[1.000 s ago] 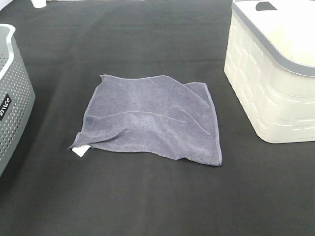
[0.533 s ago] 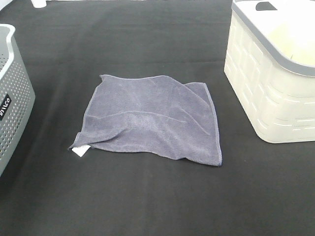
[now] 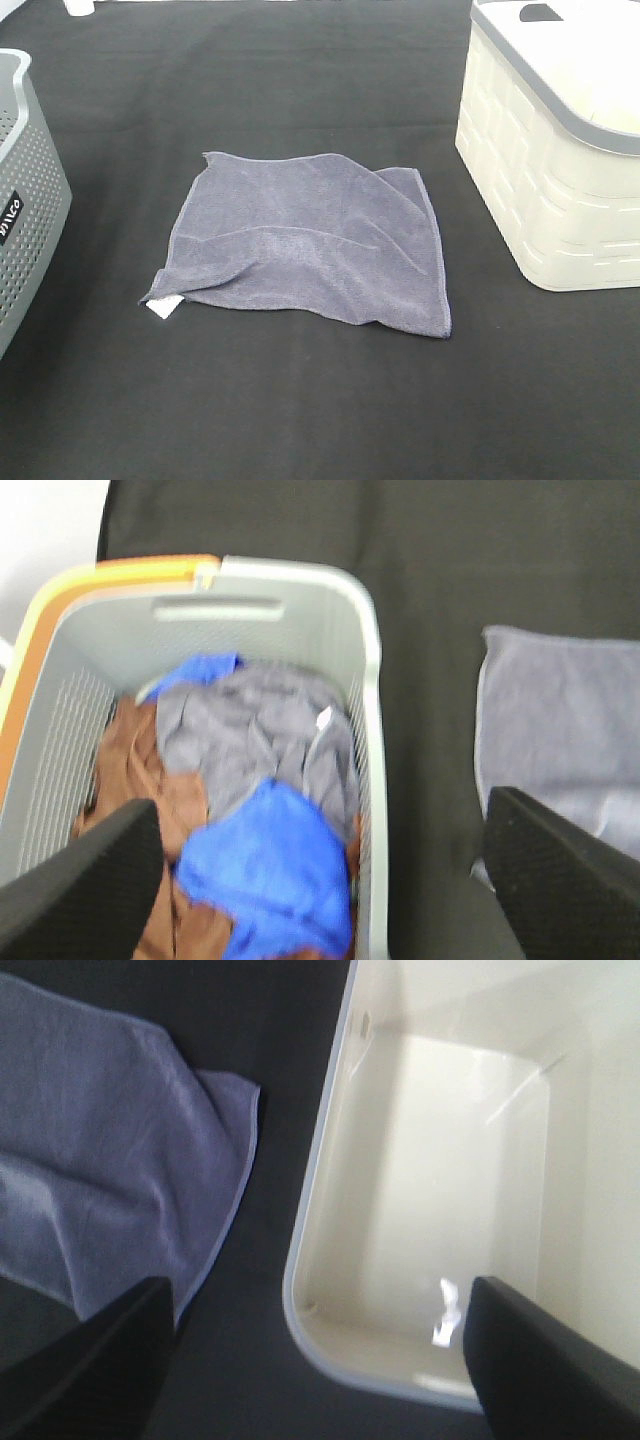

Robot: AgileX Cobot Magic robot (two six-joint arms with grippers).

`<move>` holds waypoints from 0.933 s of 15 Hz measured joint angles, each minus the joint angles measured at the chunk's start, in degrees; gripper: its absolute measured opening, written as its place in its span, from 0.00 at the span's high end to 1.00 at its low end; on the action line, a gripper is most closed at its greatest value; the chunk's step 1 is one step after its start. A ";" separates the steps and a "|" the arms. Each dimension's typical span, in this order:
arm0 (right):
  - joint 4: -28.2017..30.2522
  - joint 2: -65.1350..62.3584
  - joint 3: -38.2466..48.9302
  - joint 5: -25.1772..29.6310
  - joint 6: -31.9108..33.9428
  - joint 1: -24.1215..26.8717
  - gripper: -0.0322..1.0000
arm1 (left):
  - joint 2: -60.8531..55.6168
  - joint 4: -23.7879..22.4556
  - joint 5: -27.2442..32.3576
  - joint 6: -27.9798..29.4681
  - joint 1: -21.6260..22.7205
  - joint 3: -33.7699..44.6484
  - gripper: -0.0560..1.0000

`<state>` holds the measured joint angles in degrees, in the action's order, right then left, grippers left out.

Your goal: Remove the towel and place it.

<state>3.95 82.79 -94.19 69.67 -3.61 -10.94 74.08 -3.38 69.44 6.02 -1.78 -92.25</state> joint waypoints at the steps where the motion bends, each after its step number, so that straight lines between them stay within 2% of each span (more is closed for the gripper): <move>1: 0.00 -3.32 4.47 0.11 0.00 0.00 0.21 | -3.27 0.00 0.06 0.63 0.00 4.41 0.18; 4: -0.74 -13.46 19.31 -0.11 0.00 0.00 0.21 | -13.29 0.00 0.17 0.80 0.00 17.30 0.18; 8: -3.09 -26.93 39.88 -6.70 0.00 0.00 0.21 | -26.76 -0.06 0.23 0.46 0.00 31.17 0.18; 14: -4.35 -43.89 61.48 -12.78 0.06 0.00 0.21 | -45.66 -0.23 0.29 -2.41 0.00 45.84 0.18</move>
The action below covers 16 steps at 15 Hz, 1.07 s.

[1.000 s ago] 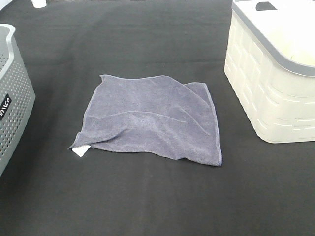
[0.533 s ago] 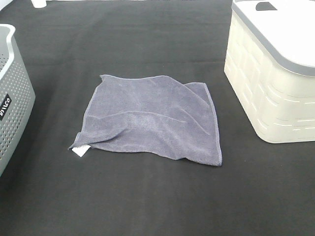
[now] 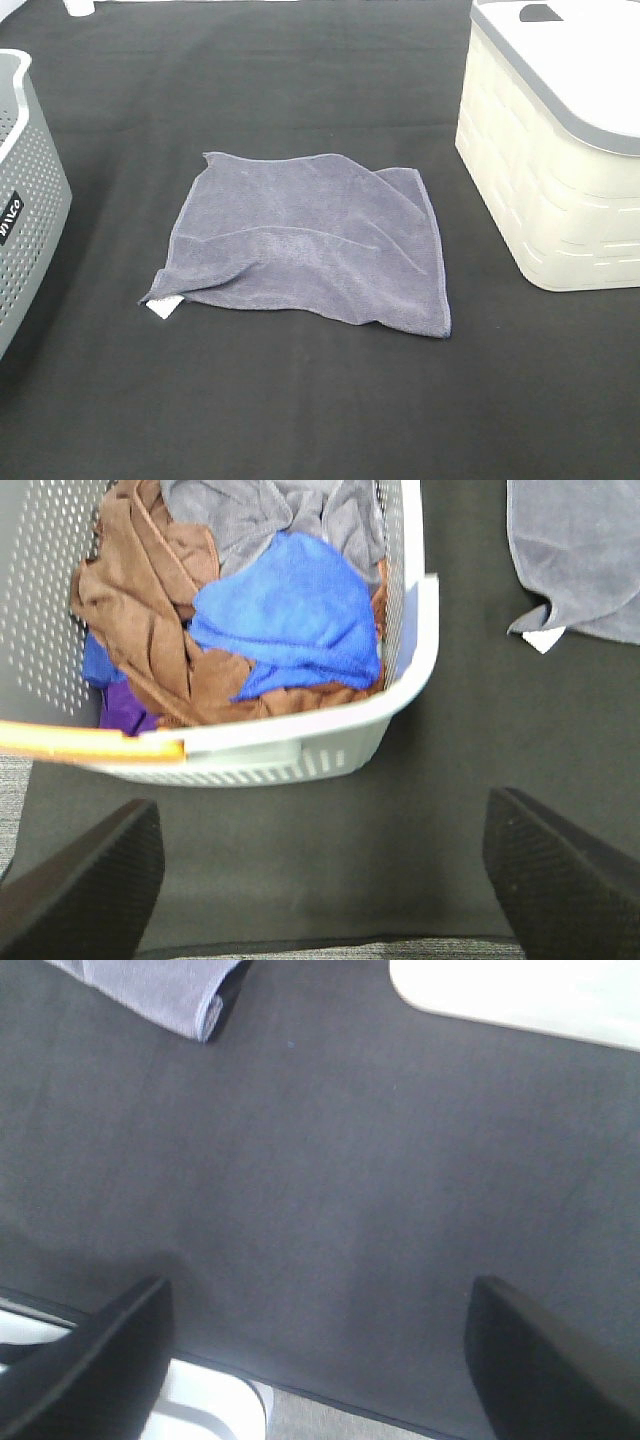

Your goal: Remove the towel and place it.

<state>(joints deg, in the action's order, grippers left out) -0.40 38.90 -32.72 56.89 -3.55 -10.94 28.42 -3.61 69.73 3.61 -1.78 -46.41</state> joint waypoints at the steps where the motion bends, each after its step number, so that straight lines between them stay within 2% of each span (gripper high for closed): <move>1: 0.00 -2.64 1.60 -0.11 0.00 0.00 0.21 | -2.58 -0.29 0.00 0.00 0.00 2.18 0.18; 6: -1.38 -15.24 3.67 3.15 0.00 0.00 0.21 | -13.52 -0.57 -0.06 -0.06 0.00 10.37 0.18; 10: -2.58 -24.87 3.78 3.21 0.00 0.00 0.21 | -20.11 -1.38 -1.20 -0.17 0.00 14.32 0.18; 16: -2.75 -36.96 3.78 3.21 0.00 0.00 0.23 | -28.53 -2.86 -4.93 -0.40 0.00 15.07 0.18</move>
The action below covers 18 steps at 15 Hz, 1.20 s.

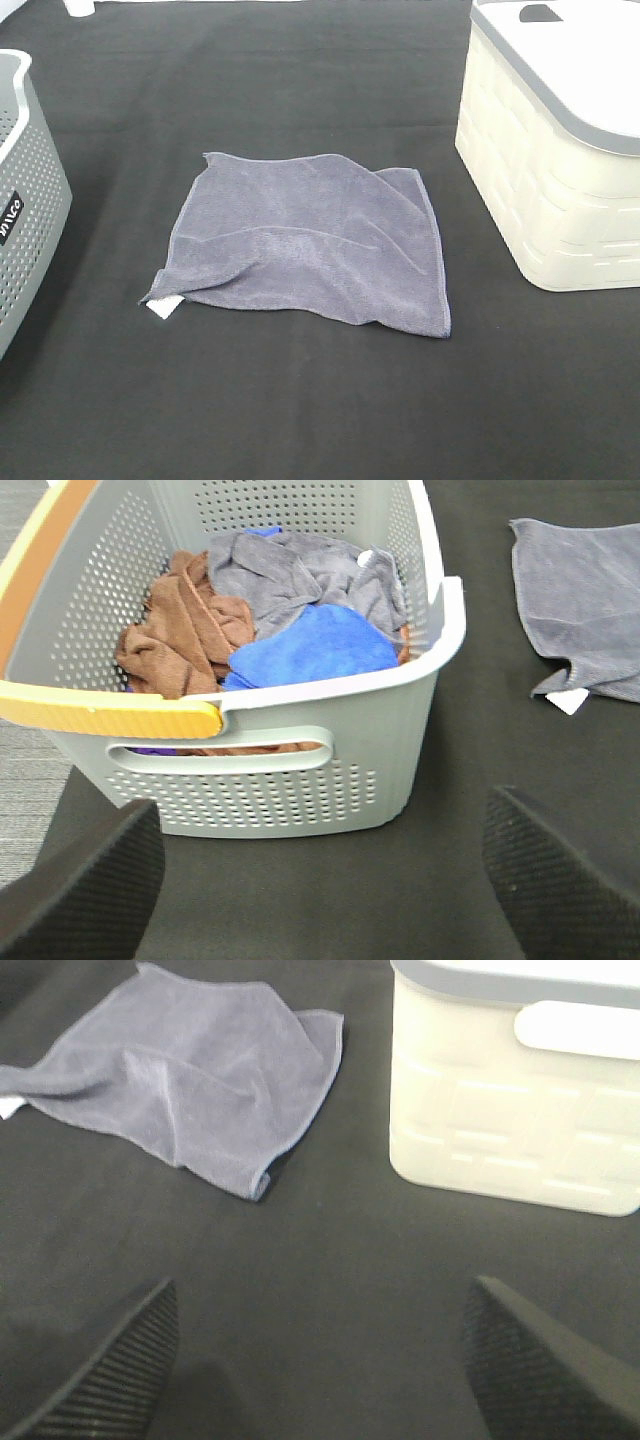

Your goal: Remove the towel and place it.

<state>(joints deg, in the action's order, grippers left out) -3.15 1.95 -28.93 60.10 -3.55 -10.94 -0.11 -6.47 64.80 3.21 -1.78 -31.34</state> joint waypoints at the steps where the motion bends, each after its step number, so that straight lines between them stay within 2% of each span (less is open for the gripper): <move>1: -0.06 -1.89 0.00 0.00 0.00 0.00 0.23 | -0.11 -0.86 -0.23 0.00 0.00 0.23 0.18; 4: -0.17 -2.18 0.00 0.00 0.00 0.00 0.23 | -0.17 -0.97 -0.40 0.00 0.00 0.23 0.18; 9: 1.49 -2.18 0.11 0.11 -0.06 0.00 0.23 | -0.17 0.52 -4.53 0.40 0.00 2.23 0.18; 18: 1.72 -2.18 0.11 0.11 -0.11 0.00 0.23 | -0.17 0.52 -4.53 0.00 0.00 2.23 0.18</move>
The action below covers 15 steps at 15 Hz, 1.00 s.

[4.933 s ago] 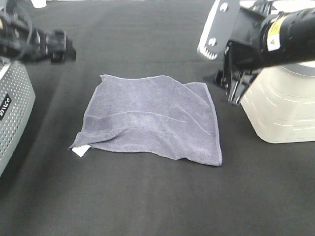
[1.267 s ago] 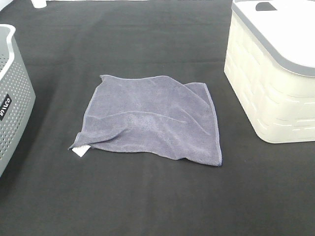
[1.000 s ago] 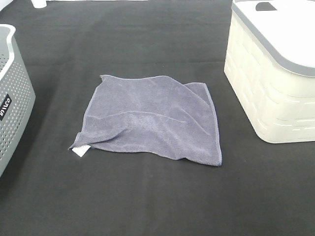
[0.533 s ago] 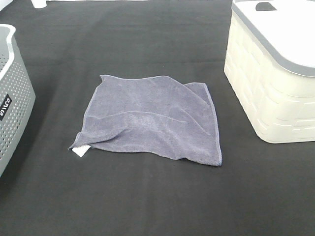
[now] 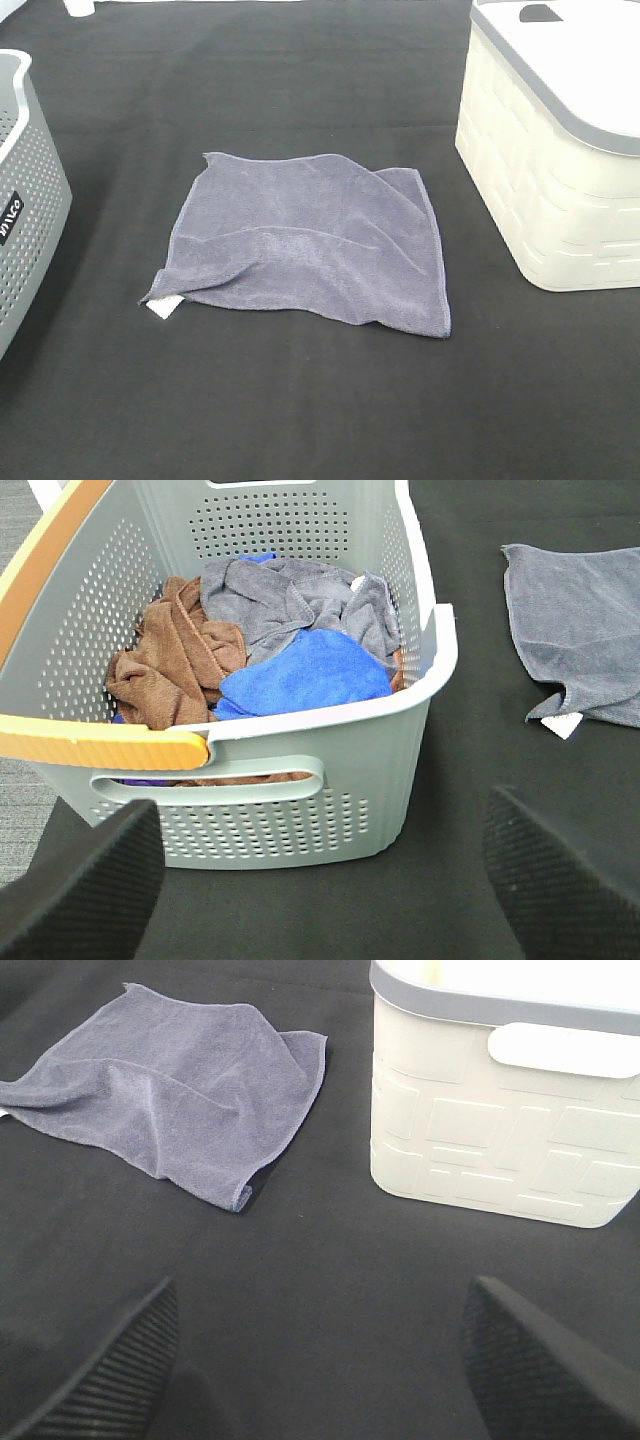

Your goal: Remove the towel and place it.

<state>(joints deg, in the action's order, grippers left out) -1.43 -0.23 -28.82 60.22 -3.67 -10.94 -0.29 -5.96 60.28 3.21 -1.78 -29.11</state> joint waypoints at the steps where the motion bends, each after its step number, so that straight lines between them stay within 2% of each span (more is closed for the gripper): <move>1: 0.00 0.00 0.00 0.00 0.00 0.00 0.23 | 0.00 0.00 0.00 0.00 0.00 0.00 0.18; 15: -0.52 0.00 0.00 0.00 0.00 0.00 0.23 | 0.00 0.00 0.00 0.00 0.00 0.00 0.18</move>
<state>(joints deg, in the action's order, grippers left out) -1.95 -0.23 -28.82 60.22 -3.67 -10.94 -0.29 -5.96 60.28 3.21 -1.78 -29.11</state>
